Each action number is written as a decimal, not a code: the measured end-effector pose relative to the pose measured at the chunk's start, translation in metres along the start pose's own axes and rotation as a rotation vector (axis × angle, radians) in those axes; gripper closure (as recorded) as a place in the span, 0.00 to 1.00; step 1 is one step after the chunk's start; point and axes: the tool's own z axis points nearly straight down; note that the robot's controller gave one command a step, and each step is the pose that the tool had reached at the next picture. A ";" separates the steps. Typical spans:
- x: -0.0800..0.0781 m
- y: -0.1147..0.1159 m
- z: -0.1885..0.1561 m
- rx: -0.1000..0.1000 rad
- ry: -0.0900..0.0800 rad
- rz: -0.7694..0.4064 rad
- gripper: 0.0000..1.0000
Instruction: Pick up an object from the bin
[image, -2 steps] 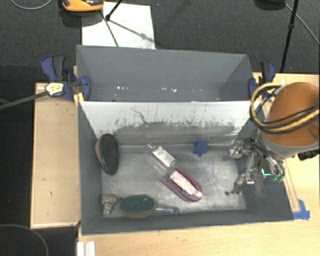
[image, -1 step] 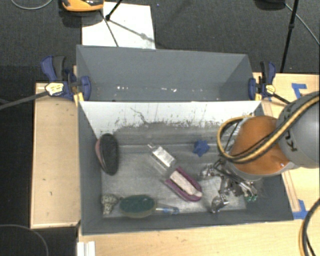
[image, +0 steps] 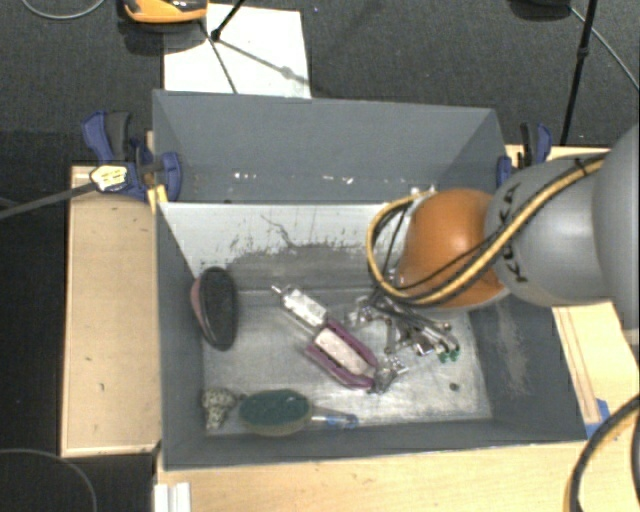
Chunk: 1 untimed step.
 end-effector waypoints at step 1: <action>0.025 0.038 0.006 0.004 -0.006 -0.171 0.00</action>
Offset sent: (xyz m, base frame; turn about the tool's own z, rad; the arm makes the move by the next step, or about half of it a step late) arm -0.0401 0.0262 -0.0093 -0.1733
